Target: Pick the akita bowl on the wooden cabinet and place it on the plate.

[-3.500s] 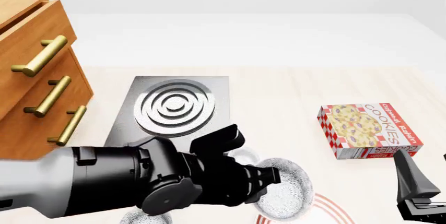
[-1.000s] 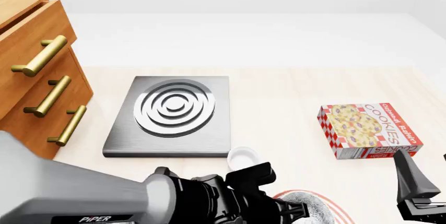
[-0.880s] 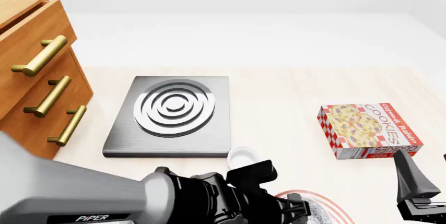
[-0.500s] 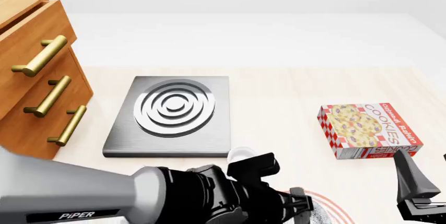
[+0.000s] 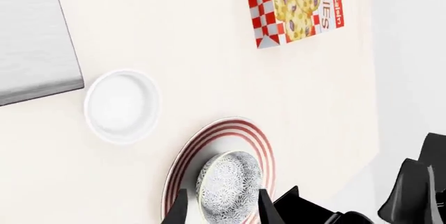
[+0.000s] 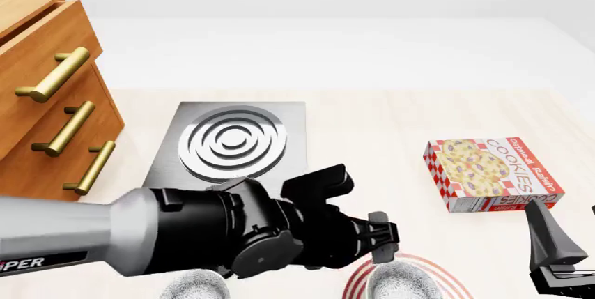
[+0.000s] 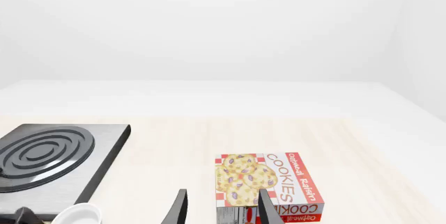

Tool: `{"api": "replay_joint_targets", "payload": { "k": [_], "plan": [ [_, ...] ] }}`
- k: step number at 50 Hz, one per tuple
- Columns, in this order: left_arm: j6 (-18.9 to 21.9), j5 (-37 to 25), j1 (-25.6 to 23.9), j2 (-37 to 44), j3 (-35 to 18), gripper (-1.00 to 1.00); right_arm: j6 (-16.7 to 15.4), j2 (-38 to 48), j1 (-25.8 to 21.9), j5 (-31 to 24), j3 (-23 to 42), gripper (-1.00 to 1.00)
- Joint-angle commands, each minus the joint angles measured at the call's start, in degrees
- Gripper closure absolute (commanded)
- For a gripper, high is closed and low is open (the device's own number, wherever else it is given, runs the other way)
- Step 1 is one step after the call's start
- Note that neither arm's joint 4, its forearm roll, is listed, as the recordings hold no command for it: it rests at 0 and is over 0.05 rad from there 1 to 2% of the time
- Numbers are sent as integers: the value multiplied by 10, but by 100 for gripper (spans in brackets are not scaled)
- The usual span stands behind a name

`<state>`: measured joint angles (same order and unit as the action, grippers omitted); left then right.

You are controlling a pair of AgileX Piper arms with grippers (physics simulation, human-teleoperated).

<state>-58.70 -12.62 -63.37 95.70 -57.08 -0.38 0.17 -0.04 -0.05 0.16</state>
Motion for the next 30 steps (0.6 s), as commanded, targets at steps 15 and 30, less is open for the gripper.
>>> {"api": "replay_joint_targets", "payload": {
  "k": [15,30],
  "plan": [
    [32,-50,44,-115,21,-100,0,0,0,0,0,-100],
    [49,-51,63,-159,51,-100,0,0,0,0,0,-100]
  ]
}}
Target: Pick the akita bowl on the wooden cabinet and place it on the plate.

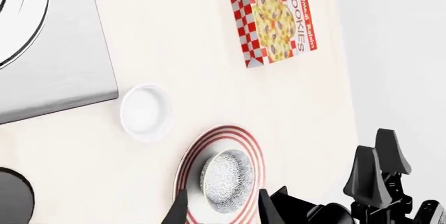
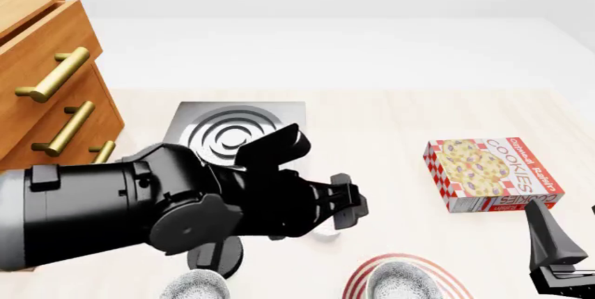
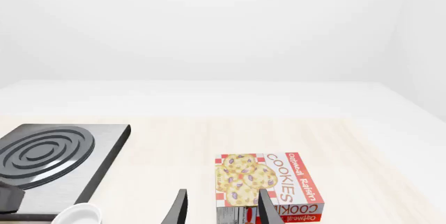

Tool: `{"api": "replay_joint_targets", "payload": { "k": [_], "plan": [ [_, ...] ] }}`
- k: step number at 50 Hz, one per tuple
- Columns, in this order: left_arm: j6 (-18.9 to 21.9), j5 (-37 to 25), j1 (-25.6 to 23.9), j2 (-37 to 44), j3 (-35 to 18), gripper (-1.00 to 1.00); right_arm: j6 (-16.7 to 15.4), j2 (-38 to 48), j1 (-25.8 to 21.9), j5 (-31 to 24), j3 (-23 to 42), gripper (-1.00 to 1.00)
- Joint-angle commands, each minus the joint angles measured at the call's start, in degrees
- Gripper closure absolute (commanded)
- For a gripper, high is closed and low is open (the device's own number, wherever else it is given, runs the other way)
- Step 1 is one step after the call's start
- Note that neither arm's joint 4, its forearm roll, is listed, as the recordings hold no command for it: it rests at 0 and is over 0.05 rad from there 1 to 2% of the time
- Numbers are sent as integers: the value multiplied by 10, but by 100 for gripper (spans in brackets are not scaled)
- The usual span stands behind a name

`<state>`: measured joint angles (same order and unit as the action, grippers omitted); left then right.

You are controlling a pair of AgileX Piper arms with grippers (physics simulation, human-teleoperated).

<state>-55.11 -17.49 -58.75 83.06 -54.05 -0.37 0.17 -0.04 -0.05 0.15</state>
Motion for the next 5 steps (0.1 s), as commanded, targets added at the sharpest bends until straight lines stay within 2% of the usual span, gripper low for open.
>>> {"api": "replay_joint_targets", "payload": {
  "k": [1,5],
  "plan": [
    [13,-2,20,-36,24,-100,0,0,0,0,0,-100],
    [15,-1,27,-46,31,-100,0,0,0,0,0,-100]
  ]
}}
